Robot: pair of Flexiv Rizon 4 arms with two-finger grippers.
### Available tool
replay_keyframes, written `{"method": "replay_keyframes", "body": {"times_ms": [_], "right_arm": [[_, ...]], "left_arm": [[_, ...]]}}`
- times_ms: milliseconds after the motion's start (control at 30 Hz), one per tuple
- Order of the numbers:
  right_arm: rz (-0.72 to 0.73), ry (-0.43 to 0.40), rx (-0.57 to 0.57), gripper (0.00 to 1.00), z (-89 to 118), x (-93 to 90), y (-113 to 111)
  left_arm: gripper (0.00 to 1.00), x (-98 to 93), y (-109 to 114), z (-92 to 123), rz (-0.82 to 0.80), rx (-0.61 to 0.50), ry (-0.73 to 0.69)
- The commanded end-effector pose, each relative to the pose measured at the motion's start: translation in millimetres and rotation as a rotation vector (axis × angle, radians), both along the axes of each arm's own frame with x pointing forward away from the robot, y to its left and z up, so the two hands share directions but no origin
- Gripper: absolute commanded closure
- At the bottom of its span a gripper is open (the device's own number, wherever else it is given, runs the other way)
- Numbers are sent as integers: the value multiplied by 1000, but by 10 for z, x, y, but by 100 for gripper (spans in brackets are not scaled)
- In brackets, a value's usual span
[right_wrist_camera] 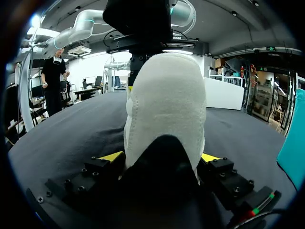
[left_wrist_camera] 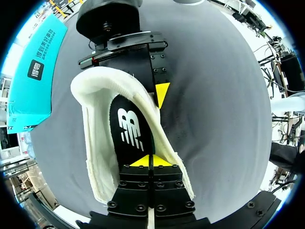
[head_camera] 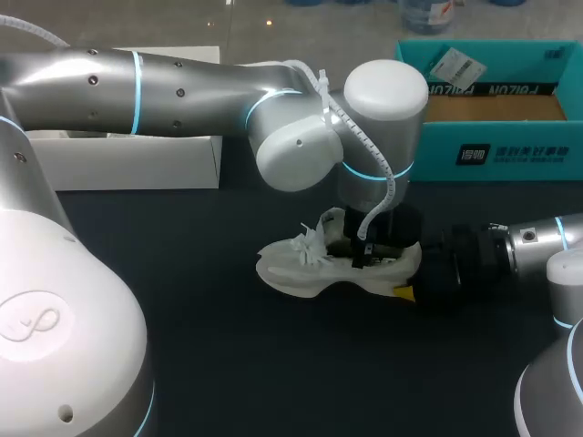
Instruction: Take the shoe out of the shoebox, open the shoe tongue, remove and reinsert the insole, then place the shoe into the shoebox
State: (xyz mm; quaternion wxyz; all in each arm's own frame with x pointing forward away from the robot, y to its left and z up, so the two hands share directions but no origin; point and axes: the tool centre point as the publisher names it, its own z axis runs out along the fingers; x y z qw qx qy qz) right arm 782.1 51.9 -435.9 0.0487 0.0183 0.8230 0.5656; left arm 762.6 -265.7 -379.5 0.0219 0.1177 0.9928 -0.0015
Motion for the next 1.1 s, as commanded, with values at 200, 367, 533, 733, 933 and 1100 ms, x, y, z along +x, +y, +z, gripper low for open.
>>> {"method": "replay_keyframes", "body": {"times_ms": [200, 367, 533, 733, 933, 1100], "right_arm": [[0, 1, -4, 100, -80, -8, 28], [0, 1, -4, 100, -80, -8, 28], [0, 1, -4, 100, -80, -8, 28], [0, 1, -4, 100, -80, -8, 28], [0, 1, -4, 100, -80, -8, 28], [0, 1, -4, 100, -80, -8, 28]], "left_arm": [[96, 16, -74, -71, -27, 18, 1], [69, 18, -79, -103, -39, 25, 6], [60, 45, -87, -146, -47, 29, 8], [60, 125, -135, -258, -50, 32, -8], [59, 204, -207, -505, -81, 14, -60], [96, 161, -156, -732, -90, -14, -110]]}}
